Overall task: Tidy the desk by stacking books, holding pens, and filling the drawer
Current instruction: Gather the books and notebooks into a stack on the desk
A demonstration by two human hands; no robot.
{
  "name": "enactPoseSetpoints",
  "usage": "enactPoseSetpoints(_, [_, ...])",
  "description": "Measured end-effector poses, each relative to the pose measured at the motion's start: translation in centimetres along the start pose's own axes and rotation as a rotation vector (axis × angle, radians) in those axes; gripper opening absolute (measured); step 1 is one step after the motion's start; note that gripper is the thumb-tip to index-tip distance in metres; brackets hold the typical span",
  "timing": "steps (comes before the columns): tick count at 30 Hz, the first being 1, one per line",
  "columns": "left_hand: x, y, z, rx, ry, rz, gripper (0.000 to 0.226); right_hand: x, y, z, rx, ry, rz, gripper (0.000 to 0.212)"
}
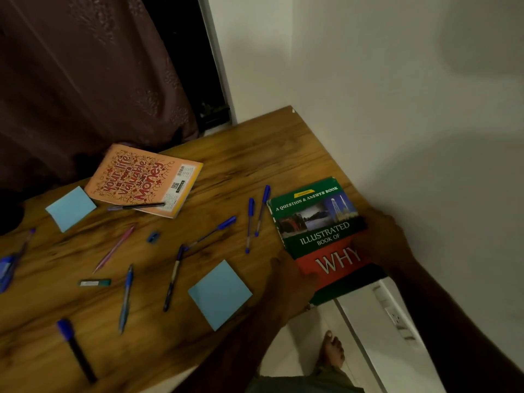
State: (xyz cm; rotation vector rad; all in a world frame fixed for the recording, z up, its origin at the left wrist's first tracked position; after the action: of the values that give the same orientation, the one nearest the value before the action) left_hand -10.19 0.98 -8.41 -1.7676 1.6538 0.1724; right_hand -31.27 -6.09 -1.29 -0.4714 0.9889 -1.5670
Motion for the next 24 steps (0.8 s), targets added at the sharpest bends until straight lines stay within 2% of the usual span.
enactPoseSetpoints(2, [1.4, 0.7, 1.5, 0.054, 0.006, -0.030, 0.077, 0.4, 0.6, -0.9, -0.052, 0.006, 0.007, 0.076])
enactPoseSetpoints(5, [1.9, 0.1, 1.3, 0.116, 0.069, -0.032, 0.059, -1.1, -0.3, 2.0, -0.173, 0.000, 0.009, 0.088])
enactPoseSetpoints(7, [1.3, -1.7, -0.7, 0.170, 0.135, -0.053, 0.053, -1.5, -0.5, 4.0, -0.247, -0.036, -0.006, 0.080])
enactPoseSetpoints(11, [0.4, -6.8, -5.1, 0.266, 0.273, -0.205, 0.064, -1.2, 0.8, 7.5, -0.304, -0.234, 0.050, 0.060])
enactPoseSetpoints(15, [1.1, -11.5, -5.1, 0.245, 0.200, -0.247, 0.041, -1.1, 2.8, 11.4, -0.384, -0.323, 0.075, 0.066])
enactPoseSetpoints(19, [1.7, -16.9, -5.3, 0.247, 0.166, -0.373, 0.056, -1.2, 5.1, 15.3, -0.329, -0.361, 0.094, 0.073])
enactPoseSetpoints(24, [2.8, -22.7, -4.1, 0.242, 0.132, -0.449, 0.068, -1.3, 7.8, 20.0, -0.344, -0.473, 0.127, 0.066])
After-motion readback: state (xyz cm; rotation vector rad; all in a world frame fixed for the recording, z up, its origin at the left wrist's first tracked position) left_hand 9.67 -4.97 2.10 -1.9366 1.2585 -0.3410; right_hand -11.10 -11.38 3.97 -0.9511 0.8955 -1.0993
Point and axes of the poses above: each hand's wrist, its own x-axis towards the middle knuckle, its own y-axis out of the palm, z = x × y, the point moved 8 cm from there along x, towards the middle knuckle, and after that the axes turned 11 degrees about -z, right-handed, at the moved point
